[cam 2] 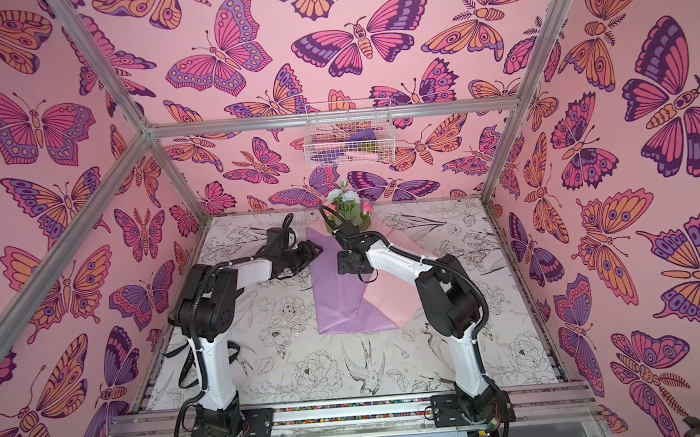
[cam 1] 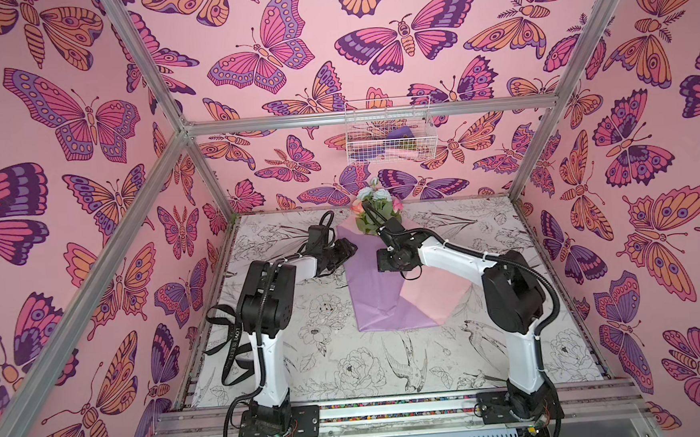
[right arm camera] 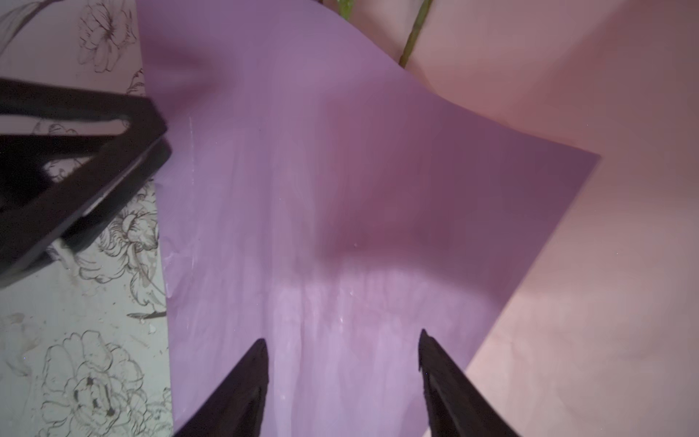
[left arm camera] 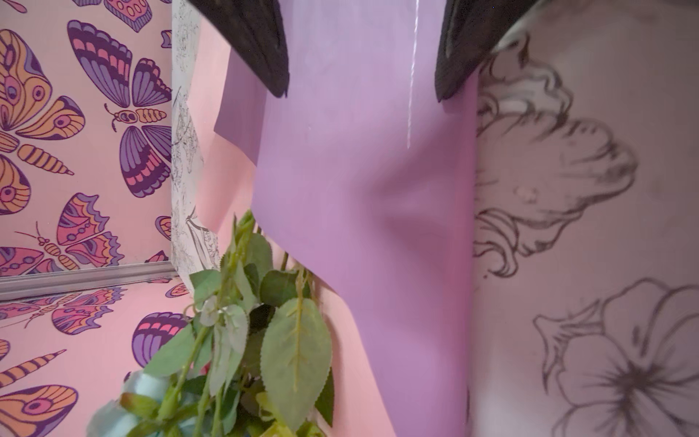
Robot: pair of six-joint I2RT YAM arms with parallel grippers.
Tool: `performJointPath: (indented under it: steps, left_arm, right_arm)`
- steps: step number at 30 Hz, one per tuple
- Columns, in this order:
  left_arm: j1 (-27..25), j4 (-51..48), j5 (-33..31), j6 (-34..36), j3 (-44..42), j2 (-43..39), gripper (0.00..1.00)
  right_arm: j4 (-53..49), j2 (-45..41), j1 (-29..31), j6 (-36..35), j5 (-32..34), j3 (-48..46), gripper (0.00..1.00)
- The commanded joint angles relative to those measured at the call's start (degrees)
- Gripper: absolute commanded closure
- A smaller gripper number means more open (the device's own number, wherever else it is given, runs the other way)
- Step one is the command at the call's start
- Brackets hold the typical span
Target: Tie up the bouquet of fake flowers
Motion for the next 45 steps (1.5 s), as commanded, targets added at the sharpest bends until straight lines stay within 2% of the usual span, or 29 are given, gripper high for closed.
performJointPath:
  steps: [1,7,14,19,23,29,31,37,45]
  left_arm:
    - [0.46,-0.53,-2.53,0.66,-5.14,-7.16,0.3]
    - [0.31,-0.41,-5.96,-1.19,-15.58,-15.51,0.3]
    - [-0.3,-0.53,-3.04,-0.84,-21.63,-16.67,0.32]
    - [-2.26,-0.41,-1.42,-0.23,-22.7,-14.66,0.37]
    - [-4.57,0.19,-2.14,-1.42,-24.12,-13.68,0.45]
    - [-6.46,4.56,-5.8,-6.89,-30.67,-17.61,0.5]
    - [-6.46,5.13,-6.91,-7.9,-32.68,-19.97,0.5]
    - [-6.46,4.19,-9.86,-8.53,-36.99,-27.94,0.51]
    - [-6.55,1.61,-11.75,-9.28,-39.73,-35.39,0.51]
  right_arm:
    - [-1.55,2.6,1.42,-1.37,-0.27,4.4,0.33]
    - [-4.66,8.02,2.25,-1.31,2.61,10.03,0.32]
    - [-7.32,13.06,2.42,-1.81,3.71,12.57,0.37]
    - [-7.21,14.19,2.78,-2.23,1.2,11.81,0.46]
    - [-8.06,14.52,2.99,-2.77,-1.58,10.87,0.59]
    - [-8.04,12.7,3.7,-2.98,-3.33,4.38,0.83]
    - [-7.9,11.81,4.0,-3.65,-3.56,2.08,0.86]
    - [-6.29,7.28,4.48,-5.31,-8.18,-6.24,0.9]
    - [-2.84,-3.14,7.49,-2.22,-11.33,-19.09,0.87]
